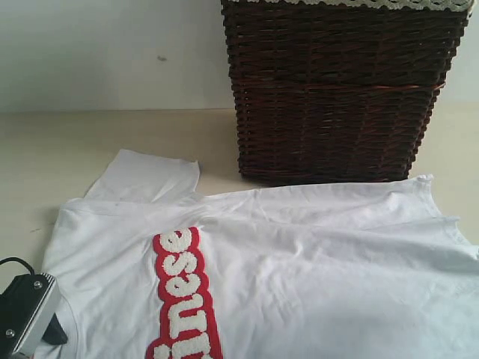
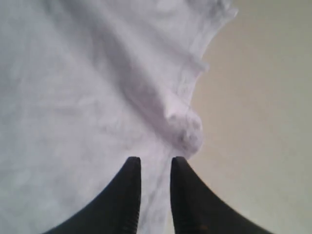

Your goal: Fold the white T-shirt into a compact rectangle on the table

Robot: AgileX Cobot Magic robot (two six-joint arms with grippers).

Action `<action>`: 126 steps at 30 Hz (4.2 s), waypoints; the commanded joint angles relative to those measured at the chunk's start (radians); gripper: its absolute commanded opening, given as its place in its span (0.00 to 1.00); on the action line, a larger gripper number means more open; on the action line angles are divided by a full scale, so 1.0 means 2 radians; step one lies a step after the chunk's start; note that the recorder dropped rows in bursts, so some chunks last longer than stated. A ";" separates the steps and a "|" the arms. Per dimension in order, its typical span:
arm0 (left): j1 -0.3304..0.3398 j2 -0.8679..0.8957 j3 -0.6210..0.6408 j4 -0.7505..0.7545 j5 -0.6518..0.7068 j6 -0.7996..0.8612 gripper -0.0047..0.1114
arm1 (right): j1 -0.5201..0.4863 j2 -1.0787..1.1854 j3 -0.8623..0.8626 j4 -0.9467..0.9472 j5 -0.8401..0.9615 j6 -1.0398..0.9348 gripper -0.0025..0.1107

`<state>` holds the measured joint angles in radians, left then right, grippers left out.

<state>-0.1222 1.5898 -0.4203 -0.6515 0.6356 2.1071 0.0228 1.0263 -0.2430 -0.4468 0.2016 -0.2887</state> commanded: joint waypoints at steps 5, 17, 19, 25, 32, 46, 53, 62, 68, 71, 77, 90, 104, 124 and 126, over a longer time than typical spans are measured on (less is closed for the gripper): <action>-0.003 0.012 0.005 0.010 -0.001 -0.007 0.94 | 0.000 0.090 -0.161 0.171 0.189 -0.129 0.23; -0.003 0.012 0.005 0.010 -0.001 -0.007 0.94 | -0.086 0.245 -0.333 0.576 0.214 -0.588 0.23; -0.003 0.012 0.005 0.010 -0.001 -0.007 0.94 | -0.087 0.281 -0.348 0.582 0.177 -0.581 0.23; -0.003 0.012 0.005 0.010 0.001 -0.007 0.94 | -0.087 0.378 -0.358 0.660 0.137 -0.630 0.07; -0.003 0.012 0.005 0.010 0.001 -0.007 0.94 | -0.087 0.445 -0.358 0.781 0.137 -0.754 0.02; -0.003 0.012 0.005 0.010 0.001 -0.007 0.94 | -0.087 0.531 -0.361 0.865 0.083 -0.835 0.02; -0.003 0.012 0.005 0.010 0.001 -0.007 0.94 | -0.087 0.539 -0.361 0.876 -0.002 -0.835 0.02; -0.003 0.012 0.005 0.010 0.001 -0.007 0.94 | -0.087 0.517 -0.361 0.871 0.083 -0.839 0.02; -0.003 0.012 0.005 0.010 0.001 -0.007 0.94 | -0.087 0.474 -0.361 0.873 0.139 -0.840 0.18; -0.003 0.012 0.005 0.010 0.001 -0.007 0.94 | -0.087 0.463 -0.361 0.860 0.133 -0.840 0.31; -0.003 0.012 0.005 0.010 0.001 -0.007 0.94 | -0.087 0.413 -0.361 0.815 0.164 -0.798 0.47; -0.003 0.012 0.005 0.010 0.001 -0.007 0.94 | -0.155 0.313 -0.353 0.371 0.440 -0.837 0.47; -0.003 0.012 0.005 0.010 0.001 -0.007 0.94 | -0.165 0.362 -0.241 0.270 0.396 -0.769 0.09; -0.003 0.012 0.005 0.010 0.001 -0.007 0.94 | -0.165 0.296 -0.193 0.389 0.398 -0.761 0.03; -0.003 0.012 0.005 0.010 0.001 -0.007 0.94 | -0.165 0.290 -0.193 0.422 0.342 -0.763 0.03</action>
<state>-0.1222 1.5898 -0.4203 -0.6529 0.6356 2.1071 -0.3042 1.6319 -0.6290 0.2968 1.0029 -1.7929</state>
